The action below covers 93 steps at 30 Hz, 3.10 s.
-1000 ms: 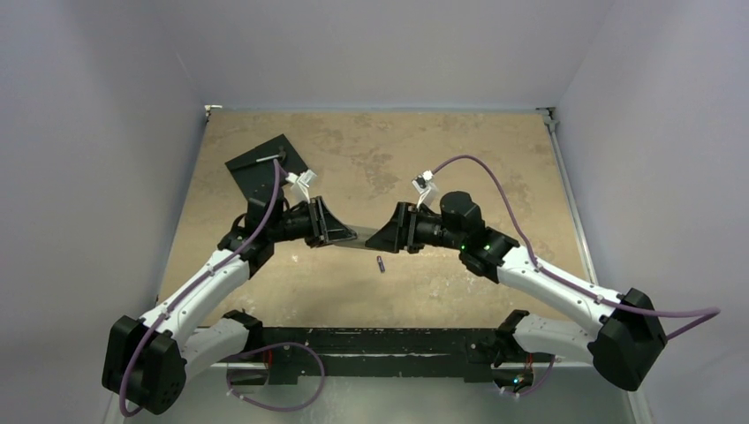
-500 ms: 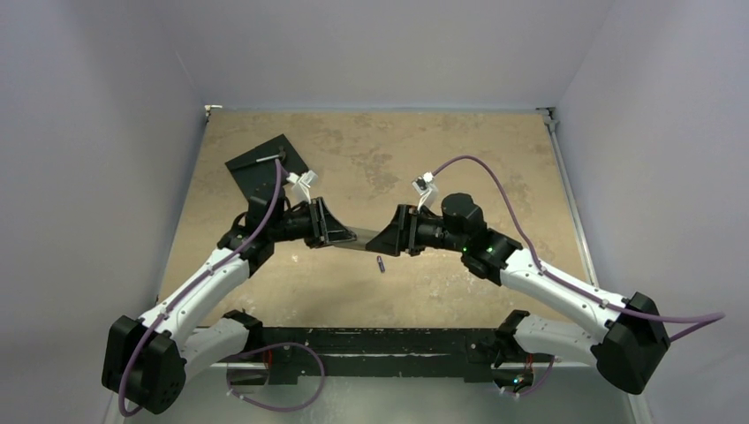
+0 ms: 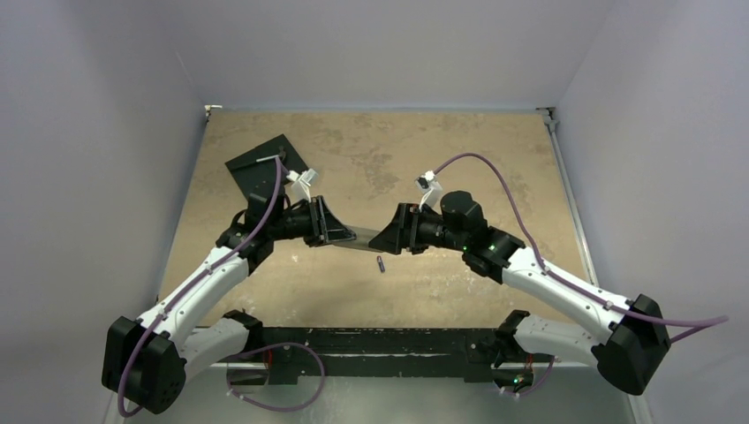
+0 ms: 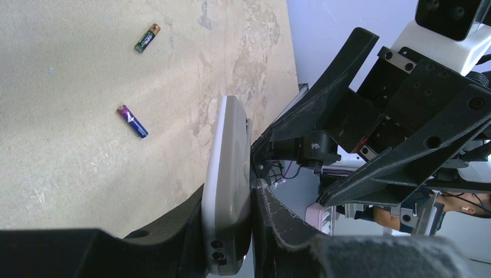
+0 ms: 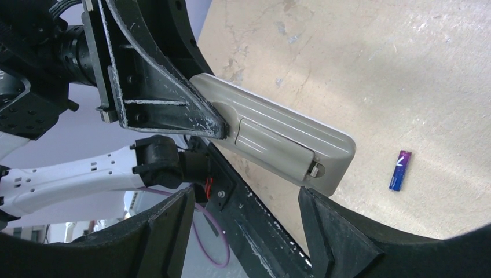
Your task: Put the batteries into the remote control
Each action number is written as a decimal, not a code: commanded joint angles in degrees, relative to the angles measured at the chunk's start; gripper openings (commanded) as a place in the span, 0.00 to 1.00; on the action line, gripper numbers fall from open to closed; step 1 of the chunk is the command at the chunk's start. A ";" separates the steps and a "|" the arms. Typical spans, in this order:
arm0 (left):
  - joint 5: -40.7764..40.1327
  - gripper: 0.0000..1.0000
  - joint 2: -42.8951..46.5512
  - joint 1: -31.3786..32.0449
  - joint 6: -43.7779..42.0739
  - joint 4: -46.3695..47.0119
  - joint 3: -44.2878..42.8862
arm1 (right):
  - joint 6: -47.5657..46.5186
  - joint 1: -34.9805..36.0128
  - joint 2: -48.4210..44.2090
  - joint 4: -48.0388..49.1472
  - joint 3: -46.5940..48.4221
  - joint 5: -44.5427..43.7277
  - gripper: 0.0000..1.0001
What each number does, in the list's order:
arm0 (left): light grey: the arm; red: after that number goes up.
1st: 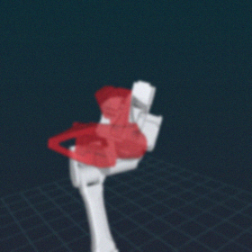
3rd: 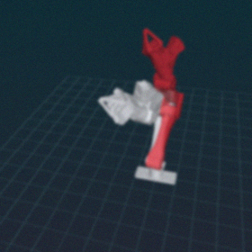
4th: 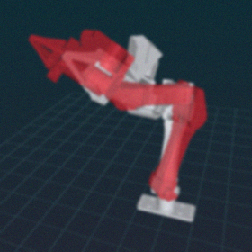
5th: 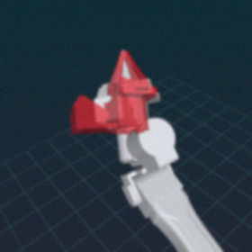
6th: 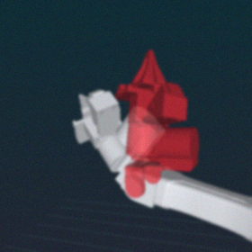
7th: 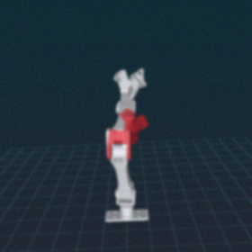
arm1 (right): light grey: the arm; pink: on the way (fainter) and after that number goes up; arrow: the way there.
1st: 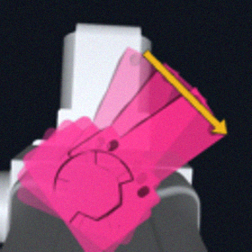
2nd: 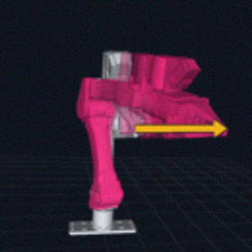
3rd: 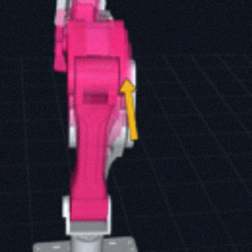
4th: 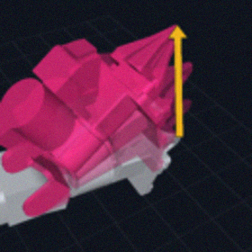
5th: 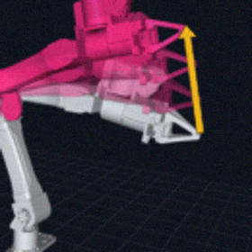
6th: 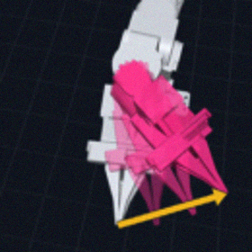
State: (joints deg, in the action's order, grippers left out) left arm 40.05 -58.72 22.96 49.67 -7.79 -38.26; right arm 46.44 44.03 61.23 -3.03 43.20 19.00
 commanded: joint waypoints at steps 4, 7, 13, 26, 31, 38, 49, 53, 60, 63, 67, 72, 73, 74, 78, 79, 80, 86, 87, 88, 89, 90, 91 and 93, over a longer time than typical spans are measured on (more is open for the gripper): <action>2.15 0.00 0.07 0.15 -1.27 1.80 -2.26 | -0.55 0.09 1.43 1.23 2.15 -1.75 0.74; 2.62 0.00 0.24 0.15 -1.32 1.96 -2.17 | -0.47 0.09 1.98 1.40 2.32 -1.99 0.74; 3.33 0.00 0.11 0.15 -1.58 2.17 -2.08 | -0.44 0.09 2.48 1.29 2.75 -2.30 0.74; 4.16 0.00 0.27 0.15 -1.93 2.83 -1.43 | -0.12 0.18 3.65 1.71 3.48 -1.72 0.74; 4.14 0.00 0.16 0.15 -1.81 2.96 -1.20 | -0.11 0.94 4.27 1.90 4.11 -1.43 0.74; 4.05 0.00 0.35 0.18 -1.72 3.05 -1.22 | -0.20 2.16 5.30 2.01 4.76 -1.68 0.74; 2.68 0.00 0.02 0.15 -3.33 1.26 -0.98 | -0.29 2.38 3.28 0.89 5.07 -2.69 0.74; 1.83 0.00 -0.21 0.15 -4.05 0.40 -1.20 | -0.20 2.38 2.68 0.50 4.89 -3.01 0.74; 1.55 0.00 -0.43 0.15 -4.48 -0.12 -1.46 | -0.29 2.38 1.80 -0.13 4.36 -3.53 0.74; 1.61 0.00 -0.52 0.15 -4.37 -0.21 -1.79 | -0.29 2.38 1.83 -0.22 4.14 -3.54 0.74; 0.84 0.00 -0.29 0.15 -4.51 -0.87 -2.16 | -0.91 2.38 1.74 -1.61 4.13 -4.91 0.74; 0.46 0.00 -0.29 0.15 -4.34 -0.91 -2.34 | -1.17 2.38 2.04 -2.31 3.43 -5.32 0.74; 0.39 0.00 -0.40 0.15 -4.34 -0.91 -2.34 | -1.12 2.38 2.15 -2.23 3.29 -5.30 0.74; 0.33 0.00 -0.57 0.15 -4.40 -0.91 -2.34 | -1.15 2.38 2.26 -2.19 3.16 -5.29 0.74; 0.05 0.00 -1.17 0.15 -4.59 -1.05 -1.92 | -1.17 2.38 2.36 -1.87 2.74 -5.59 0.75; -0.09 0.00 -1.29 0.15 -4.75 -1.00 -1.76 | -1.16 2.38 2.46 -1.81 2.61 -5.64 0.74; -0.33 0.00 -1.42 0.15 -5.02 -1.18 -1.73 | -1.16 2.38 2.63 -1.56 2.45 -5.60 0.74; -1.29 0.00 -2.27 0.15 -6.05 -1.96 -1.03 | -1.00 2.38 4.51 0.21 1.35 -4.99 0.74; -1.72 0.00 -2.35 0.15 -6.40 -2.34 -1.03 | -0.99 2.38 4.82 0.58 1.16 -4.95 0.74; -2.10 0.00 -2.43 0.15 -6.75 -2.77 -1.11 | -0.98 2.38 5.05 0.79 1.04 -4.94 0.74; -2.44 0.00 -2.59 0.15 -7.14 -3.21 -1.11 | -0.98 2.38 5.38 0.97 0.87 -4.91 0.74; -2.97 0.00 -2.81 0.15 -7.65 -3.80 -1.13 | -1.01 2.38 5.65 1.24 0.74 -4.94 0.74; -3.59 0.00 -2.99 0.15 -8.17 -4.47 -1.12 | -1.11 2.38 5.92 1.41 0.55 -4.94 0.74; -4.61 0.00 -3.64 0.15 -9.56 -5.57 -1.04 | -1.18 2.38 6.66 1.89 0.17 -5.03 0.74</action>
State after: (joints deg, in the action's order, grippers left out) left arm 37.65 -61.43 22.96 43.77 -12.12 -38.26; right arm 46.02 46.13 67.02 -4.29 44.27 14.41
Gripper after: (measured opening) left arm 0.265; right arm 0.743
